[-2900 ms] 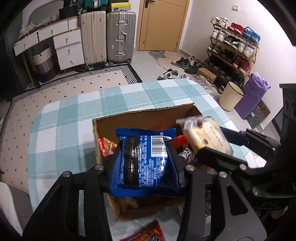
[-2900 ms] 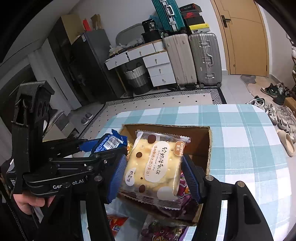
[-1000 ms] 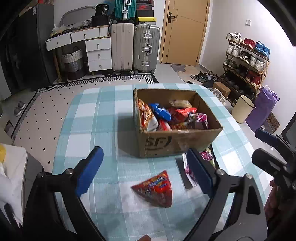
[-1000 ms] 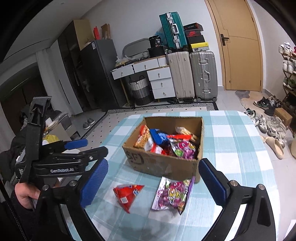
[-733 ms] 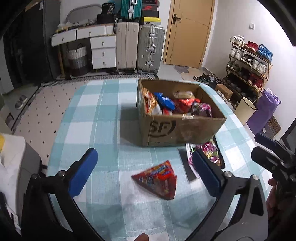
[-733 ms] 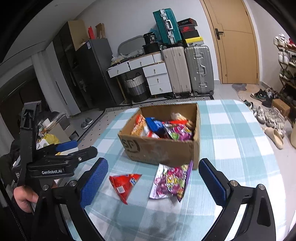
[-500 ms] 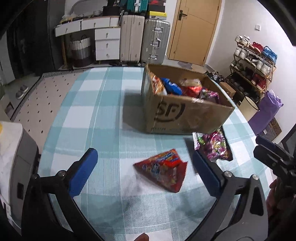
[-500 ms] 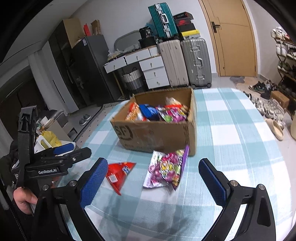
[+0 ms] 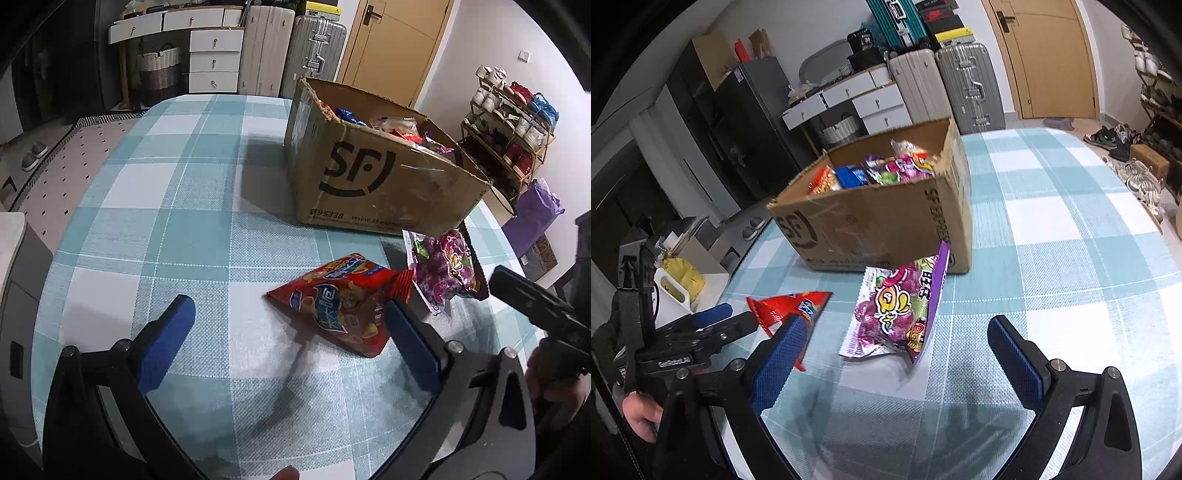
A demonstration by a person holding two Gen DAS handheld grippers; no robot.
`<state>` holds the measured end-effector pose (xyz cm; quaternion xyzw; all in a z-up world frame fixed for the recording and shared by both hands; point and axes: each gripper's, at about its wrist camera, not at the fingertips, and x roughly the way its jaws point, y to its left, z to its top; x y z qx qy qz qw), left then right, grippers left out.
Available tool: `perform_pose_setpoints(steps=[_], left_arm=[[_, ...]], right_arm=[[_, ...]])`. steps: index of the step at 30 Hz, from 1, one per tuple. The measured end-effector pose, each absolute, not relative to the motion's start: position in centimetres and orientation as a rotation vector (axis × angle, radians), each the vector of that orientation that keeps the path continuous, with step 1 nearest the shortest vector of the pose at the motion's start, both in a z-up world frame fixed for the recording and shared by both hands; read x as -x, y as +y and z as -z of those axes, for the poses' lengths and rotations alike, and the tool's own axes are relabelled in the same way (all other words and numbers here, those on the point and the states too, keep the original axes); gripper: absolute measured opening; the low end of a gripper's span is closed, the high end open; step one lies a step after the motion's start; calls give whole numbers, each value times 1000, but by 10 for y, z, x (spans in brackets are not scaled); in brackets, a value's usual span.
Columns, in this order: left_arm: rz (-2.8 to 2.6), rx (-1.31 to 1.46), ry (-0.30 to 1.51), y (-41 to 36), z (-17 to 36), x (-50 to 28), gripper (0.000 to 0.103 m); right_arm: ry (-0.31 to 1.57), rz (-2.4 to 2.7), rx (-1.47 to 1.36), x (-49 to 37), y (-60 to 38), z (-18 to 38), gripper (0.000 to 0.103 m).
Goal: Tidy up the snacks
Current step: 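Withdraw both open tools from the box toward the two remaining bags, then grasp the purple grape candy bag with the right tool while the left tool approaches the red triangle bag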
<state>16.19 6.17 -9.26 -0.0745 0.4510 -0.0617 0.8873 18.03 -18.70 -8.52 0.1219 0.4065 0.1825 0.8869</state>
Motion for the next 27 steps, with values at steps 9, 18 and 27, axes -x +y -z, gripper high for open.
perform_pose_setpoints(steps=[9,18,27], left_arm=[[156,168,930,60,90,-160,102],[171,164,942,54,92,-160,102],[163,154,952,54,94,-157,102]], right_arm=[[896,-395,-257,-214,-175,111,92],[932,-438,-210,-229,-152,129,45],[925,-444,-220,-226,-151,128,44]])
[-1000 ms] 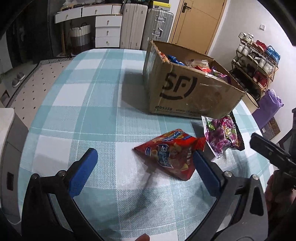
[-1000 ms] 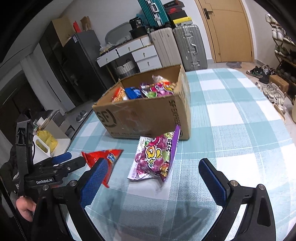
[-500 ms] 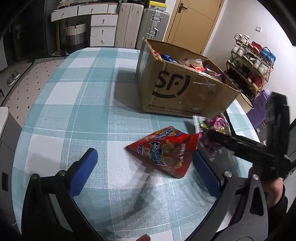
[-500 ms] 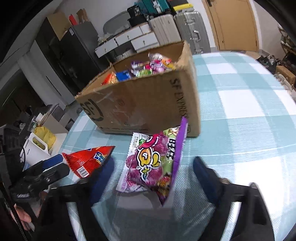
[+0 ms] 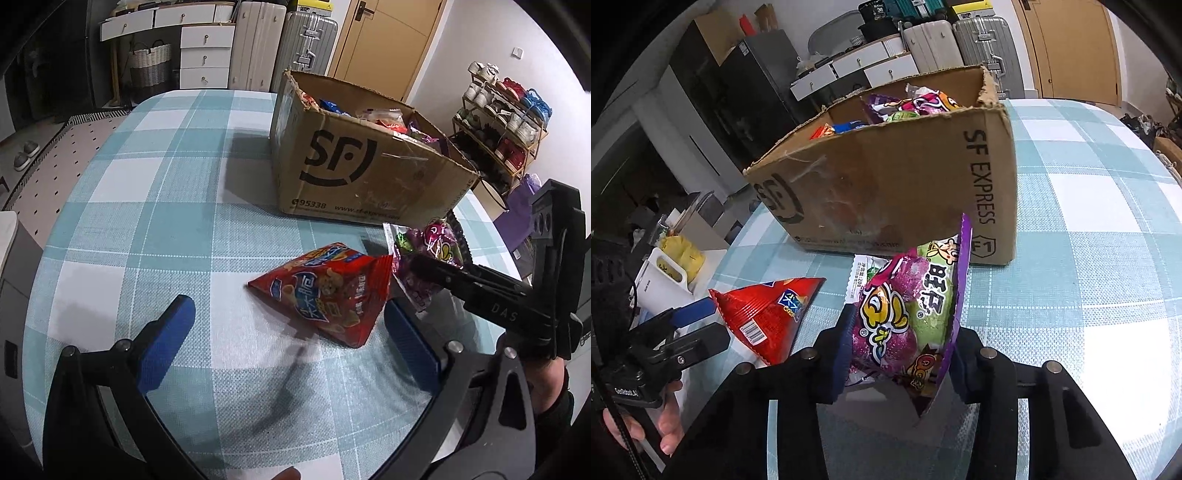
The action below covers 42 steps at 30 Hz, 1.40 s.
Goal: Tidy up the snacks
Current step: 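Grasp the purple grape candy bag with the right tool while the left tool approaches the red triangle bag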
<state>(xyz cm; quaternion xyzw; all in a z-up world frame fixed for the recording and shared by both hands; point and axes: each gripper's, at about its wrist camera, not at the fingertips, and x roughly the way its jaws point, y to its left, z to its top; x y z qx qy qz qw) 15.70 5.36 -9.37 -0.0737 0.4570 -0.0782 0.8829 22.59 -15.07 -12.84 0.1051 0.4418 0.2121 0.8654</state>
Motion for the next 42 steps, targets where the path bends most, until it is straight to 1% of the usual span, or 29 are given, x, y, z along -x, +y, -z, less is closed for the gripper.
perform_pose_setpoints(steps=[23,32,42], left_arm=[[169,118,970,36,91,-158,102],[175,94,989,23,93,-173,102],[154,87,1027,17,109,-195,102]], right_arm=[[893,-458,-255,-201,-175,122,44],[885,-450,-258,-191,-186,120,44],[887,-443,-287,-184,-196,122,44]])
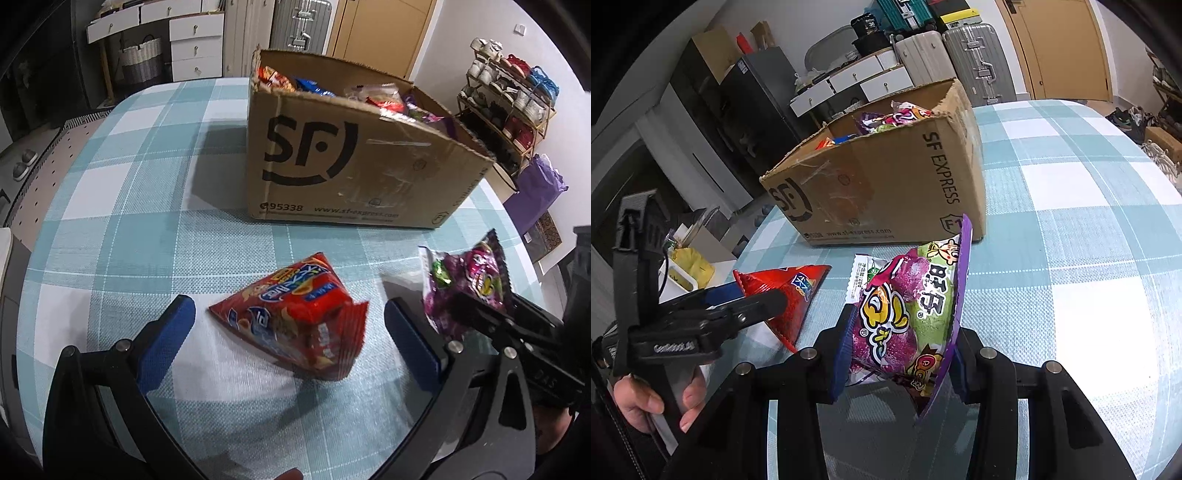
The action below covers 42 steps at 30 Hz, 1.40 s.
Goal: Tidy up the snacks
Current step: 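Grasp the purple grape candy bag with the right tool while the left tool approaches the red triangle bag, then grasp the red triangle chip bag with the left tool while the right tool holds the grape bag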
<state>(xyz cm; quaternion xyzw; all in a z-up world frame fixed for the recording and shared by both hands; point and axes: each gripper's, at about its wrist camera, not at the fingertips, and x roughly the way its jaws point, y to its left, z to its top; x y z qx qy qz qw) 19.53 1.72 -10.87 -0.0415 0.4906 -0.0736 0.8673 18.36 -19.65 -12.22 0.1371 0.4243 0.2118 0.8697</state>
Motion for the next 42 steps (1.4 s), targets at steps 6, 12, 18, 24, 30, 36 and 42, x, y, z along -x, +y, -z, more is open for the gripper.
perform_pose_setpoints(steps=[6,12,18,24,30,36,42], left_arm=[[146,70,1050,15,118,-206,102],[168,61,1066,17,125,-208,71],[254,37,1015,16,118,-197,48],[280,32,1016,15,115,-191,47],[296,24,1003,13,110,-179,45],[309,32,991,14,105,-169,42],[322,33,990,14,106,-164,41]], right_arm=[[893,-430,-303,-185,-199,123,44],[893,-419,-323,-184,-204,123,44],[888,-418,-315,-177,-201,120,44],[882,-421,-313,-168,-197,115,44],[867,-421,-304,-156,-194,105,44],[855,-423,-297,-146,-191,97,44],[849,-426,-298,-141,-191,94,44]])
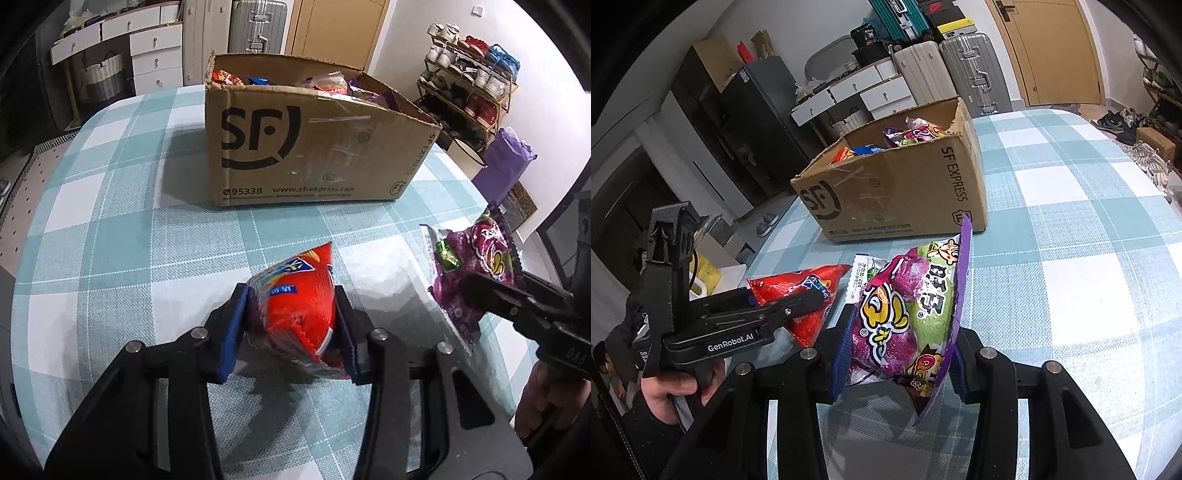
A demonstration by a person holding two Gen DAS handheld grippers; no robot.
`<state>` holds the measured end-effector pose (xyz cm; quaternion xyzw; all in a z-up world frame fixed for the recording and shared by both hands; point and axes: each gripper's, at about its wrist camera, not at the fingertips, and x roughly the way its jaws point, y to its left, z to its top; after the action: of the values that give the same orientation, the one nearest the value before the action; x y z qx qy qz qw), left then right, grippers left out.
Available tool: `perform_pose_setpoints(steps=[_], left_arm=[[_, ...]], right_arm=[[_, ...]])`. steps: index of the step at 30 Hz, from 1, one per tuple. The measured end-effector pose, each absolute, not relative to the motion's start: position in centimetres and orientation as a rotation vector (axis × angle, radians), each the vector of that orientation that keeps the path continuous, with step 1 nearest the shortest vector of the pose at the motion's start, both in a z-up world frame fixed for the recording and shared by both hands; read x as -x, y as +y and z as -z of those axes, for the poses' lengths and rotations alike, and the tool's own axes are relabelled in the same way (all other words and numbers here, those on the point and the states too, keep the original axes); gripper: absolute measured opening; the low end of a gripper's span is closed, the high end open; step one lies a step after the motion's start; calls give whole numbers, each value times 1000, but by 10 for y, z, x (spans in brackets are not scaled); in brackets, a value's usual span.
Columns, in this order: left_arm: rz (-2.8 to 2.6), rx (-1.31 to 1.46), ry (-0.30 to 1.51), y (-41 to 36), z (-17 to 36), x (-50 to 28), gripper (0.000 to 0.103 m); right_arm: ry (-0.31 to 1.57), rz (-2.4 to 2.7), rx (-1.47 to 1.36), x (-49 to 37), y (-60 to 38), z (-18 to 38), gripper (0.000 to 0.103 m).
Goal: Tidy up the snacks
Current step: 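Grasp the red triangle chip bag with the left tool while the right tool holds the grape bag, then carry both bags over the box and open both tools to drop them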
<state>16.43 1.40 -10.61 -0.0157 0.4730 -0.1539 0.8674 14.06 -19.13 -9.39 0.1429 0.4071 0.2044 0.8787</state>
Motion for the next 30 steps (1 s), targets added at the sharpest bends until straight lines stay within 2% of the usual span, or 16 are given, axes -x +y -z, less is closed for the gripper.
perform_pose_setpoints(steps=[13,30], left_arm=[[344,50,959,17,92,-150,40],[363,49,831,24,12,-145,40]], right_arm=[[825,-426,-303,-131,-194,82,44],[742,-467,-269,-143,-192,34,44]])
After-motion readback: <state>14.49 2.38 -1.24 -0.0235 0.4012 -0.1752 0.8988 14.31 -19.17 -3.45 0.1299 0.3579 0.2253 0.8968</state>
